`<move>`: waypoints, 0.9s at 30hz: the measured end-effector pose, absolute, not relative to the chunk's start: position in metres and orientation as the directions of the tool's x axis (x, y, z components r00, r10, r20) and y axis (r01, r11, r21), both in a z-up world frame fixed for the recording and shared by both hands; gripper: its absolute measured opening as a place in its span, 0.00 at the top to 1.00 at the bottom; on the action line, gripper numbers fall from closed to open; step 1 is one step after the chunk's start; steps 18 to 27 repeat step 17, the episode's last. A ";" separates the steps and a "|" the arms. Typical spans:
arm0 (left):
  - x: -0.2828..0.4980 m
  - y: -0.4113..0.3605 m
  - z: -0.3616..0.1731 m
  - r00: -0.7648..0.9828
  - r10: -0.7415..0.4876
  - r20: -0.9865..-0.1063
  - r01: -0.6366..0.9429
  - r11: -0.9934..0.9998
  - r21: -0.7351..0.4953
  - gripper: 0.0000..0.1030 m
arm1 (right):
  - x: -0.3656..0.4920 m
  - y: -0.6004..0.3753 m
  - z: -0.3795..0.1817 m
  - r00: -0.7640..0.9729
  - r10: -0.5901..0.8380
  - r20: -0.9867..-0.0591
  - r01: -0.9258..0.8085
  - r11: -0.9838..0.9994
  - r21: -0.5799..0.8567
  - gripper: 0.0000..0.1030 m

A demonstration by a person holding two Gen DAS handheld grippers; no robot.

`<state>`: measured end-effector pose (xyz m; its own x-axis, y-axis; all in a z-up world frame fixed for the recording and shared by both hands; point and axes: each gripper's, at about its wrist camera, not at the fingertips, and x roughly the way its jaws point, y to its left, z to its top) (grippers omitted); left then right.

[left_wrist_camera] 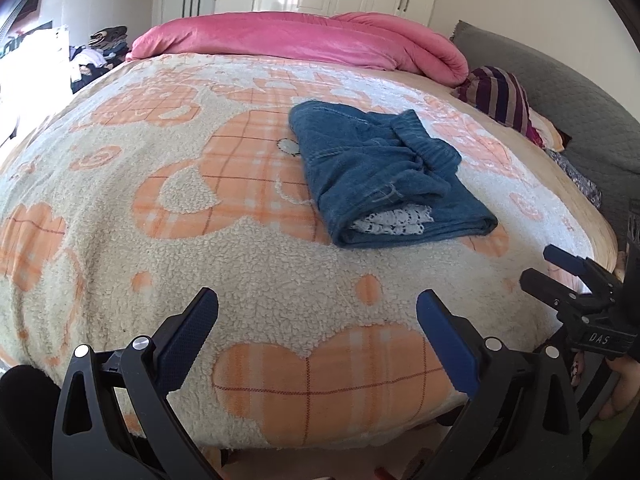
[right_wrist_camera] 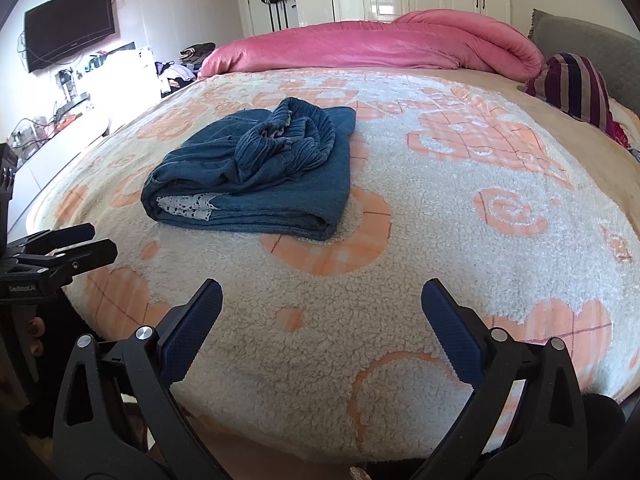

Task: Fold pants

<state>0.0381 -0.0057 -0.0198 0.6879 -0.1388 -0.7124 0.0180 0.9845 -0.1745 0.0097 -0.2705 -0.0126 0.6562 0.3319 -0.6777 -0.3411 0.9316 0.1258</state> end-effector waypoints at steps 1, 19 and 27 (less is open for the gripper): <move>0.037 -0.001 -0.017 0.701 -0.132 -0.701 0.008 0.984 -0.177 0.04 | 0.012 -0.276 -0.012 0.654 0.341 -0.676 -0.333 0.931 0.149 0.09; 0.172 0.210 -0.021 0.534 0.281 -0.798 -0.452 0.892 0.012 0.04 | 0.192 -0.507 -0.006 0.625 -0.169 -0.762 0.305 0.952 0.039 0.09; 0.172 0.210 -0.021 0.534 0.281 -0.798 -0.452 0.892 0.012 0.04 | 0.192 -0.507 -0.006 0.625 -0.169 -0.762 0.305 0.952 0.039 0.09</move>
